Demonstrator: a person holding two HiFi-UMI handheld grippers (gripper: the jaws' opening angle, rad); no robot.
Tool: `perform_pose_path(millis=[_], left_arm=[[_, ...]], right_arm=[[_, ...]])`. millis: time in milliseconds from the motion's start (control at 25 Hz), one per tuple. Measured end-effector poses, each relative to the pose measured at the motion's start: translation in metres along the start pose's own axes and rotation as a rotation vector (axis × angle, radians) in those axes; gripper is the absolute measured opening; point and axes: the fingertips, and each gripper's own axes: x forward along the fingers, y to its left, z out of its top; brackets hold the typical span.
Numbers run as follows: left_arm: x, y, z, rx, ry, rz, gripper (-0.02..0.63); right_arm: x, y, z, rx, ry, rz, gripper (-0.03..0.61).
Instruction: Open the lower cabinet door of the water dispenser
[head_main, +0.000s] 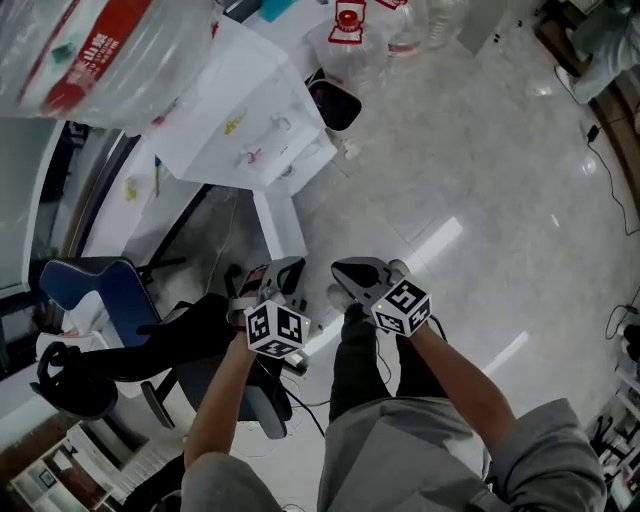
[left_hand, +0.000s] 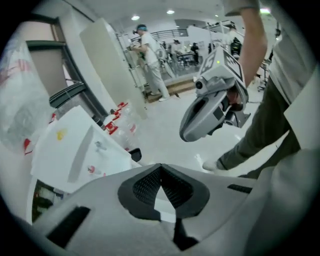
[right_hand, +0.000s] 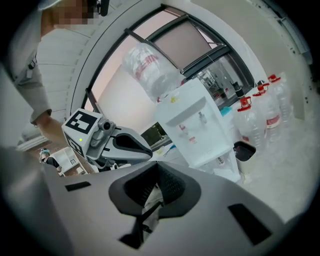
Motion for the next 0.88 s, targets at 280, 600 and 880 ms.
perform_pose_path(millis=[280,600,880], left_arm=[[-0.057,0.024,0.073,-0.364,-0.143,0.121,0.008],[-0.117,0.036,0.147,-0.593,-0.313,0.255,0.008],[-0.172,0.048,0.199,-0.669,-0.467,0.383,0.008]], right_arm=[[-0.046,0.025,0.07,-0.021,-0.046,0.018,0.012],[-0.095,0.048,0.148,-0.073,-0.116,0.013,0.012],[-0.122,0.087,0.221,-0.181,-0.235,0.003,0.011]])
